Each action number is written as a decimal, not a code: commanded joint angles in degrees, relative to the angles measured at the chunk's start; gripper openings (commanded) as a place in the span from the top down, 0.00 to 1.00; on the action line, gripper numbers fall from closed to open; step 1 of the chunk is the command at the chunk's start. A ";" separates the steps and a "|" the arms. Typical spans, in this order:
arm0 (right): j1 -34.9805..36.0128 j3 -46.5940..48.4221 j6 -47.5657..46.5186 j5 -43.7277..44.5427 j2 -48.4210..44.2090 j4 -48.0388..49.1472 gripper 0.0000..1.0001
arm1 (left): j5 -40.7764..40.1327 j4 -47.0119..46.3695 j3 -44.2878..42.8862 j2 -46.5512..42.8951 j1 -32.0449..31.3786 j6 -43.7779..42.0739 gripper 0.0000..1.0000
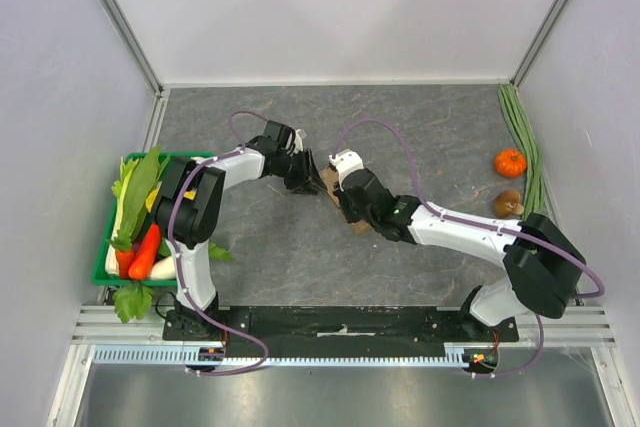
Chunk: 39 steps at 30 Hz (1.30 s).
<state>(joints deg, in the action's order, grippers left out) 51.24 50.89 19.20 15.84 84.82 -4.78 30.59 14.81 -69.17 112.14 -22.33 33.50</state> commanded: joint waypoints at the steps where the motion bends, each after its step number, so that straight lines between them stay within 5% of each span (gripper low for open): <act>1: 1.75 -1.94 -0.31 2.18 -2.19 -6.21 1.00 | -6.06 2.33 -1.15 2.38 0.27 -2.21 0.57; 39: 4.48 -4.49 -3.91 4.82 -11.08 -12.27 1.00 | -8.70 4.26 -7.03 6.69 0.27 -4.75 0.60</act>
<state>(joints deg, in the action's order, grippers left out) 55.29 45.91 15.90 19.57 75.75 -12.56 30.74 19.16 -75.44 115.96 -23.11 32.58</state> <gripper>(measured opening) 0.228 0.411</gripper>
